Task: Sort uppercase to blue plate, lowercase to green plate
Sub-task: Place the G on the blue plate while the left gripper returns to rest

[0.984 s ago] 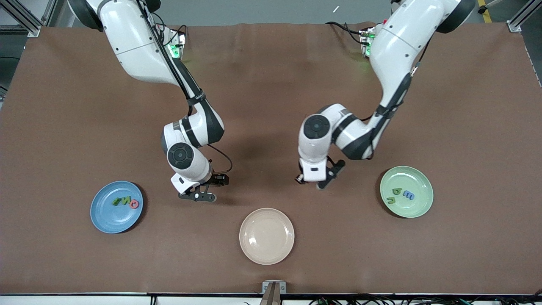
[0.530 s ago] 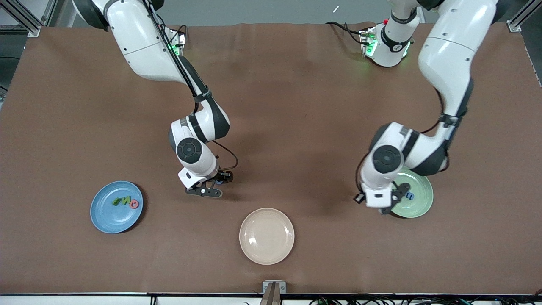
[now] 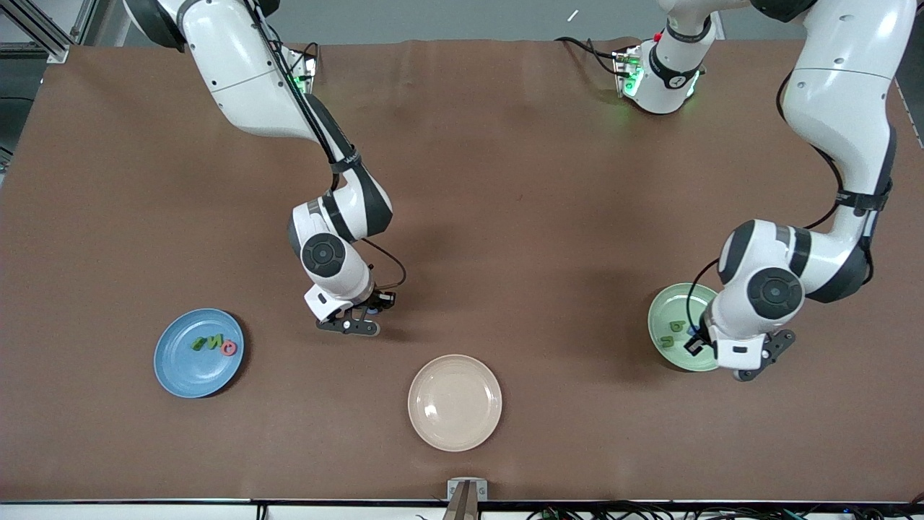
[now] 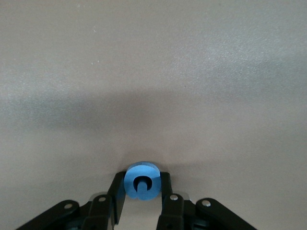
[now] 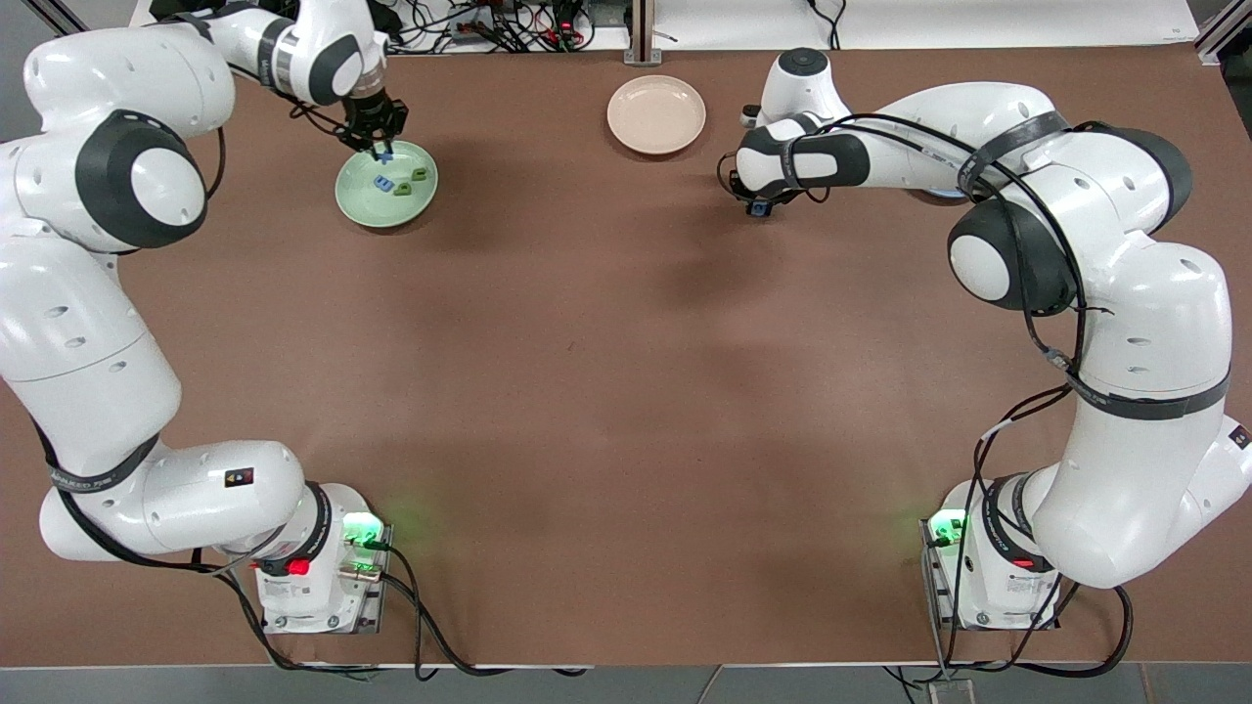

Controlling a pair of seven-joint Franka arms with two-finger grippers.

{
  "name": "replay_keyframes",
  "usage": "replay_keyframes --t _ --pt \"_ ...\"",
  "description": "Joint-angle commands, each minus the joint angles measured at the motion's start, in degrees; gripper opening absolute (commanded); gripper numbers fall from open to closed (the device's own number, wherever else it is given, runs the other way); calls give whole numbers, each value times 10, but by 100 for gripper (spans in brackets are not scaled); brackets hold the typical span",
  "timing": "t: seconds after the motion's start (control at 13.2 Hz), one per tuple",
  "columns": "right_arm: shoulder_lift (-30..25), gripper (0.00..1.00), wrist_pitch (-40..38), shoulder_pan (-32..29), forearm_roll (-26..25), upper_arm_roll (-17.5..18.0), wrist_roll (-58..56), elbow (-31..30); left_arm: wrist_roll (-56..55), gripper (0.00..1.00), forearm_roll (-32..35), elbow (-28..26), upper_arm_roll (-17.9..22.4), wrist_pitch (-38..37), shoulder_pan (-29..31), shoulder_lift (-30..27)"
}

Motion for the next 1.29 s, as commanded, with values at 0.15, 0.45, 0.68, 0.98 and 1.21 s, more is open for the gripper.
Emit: replay_keyframes --t 0.15,0.45,0.68,0.98,1.21 --pt "-15 7 -107 -43 -8 -27 -73 68 20 100 7 -14 -9 -7 20 -32" --pt "-15 7 -158 -135 -8 -33 -263 110 88 100 0 -4 -43 -66 22 -88" --pt "-15 7 -156 -212 -8 -33 -411 115 159 100 -11 11 -77 -165 26 -162" --pt "-8 9 -150 -285 -8 -33 -542 117 264 100 -113 30 -74 -202 31 -255" --pt "-3 11 -129 -306 -7 -32 -567 114 284 100 -153 89 -77 -323 31 -280"
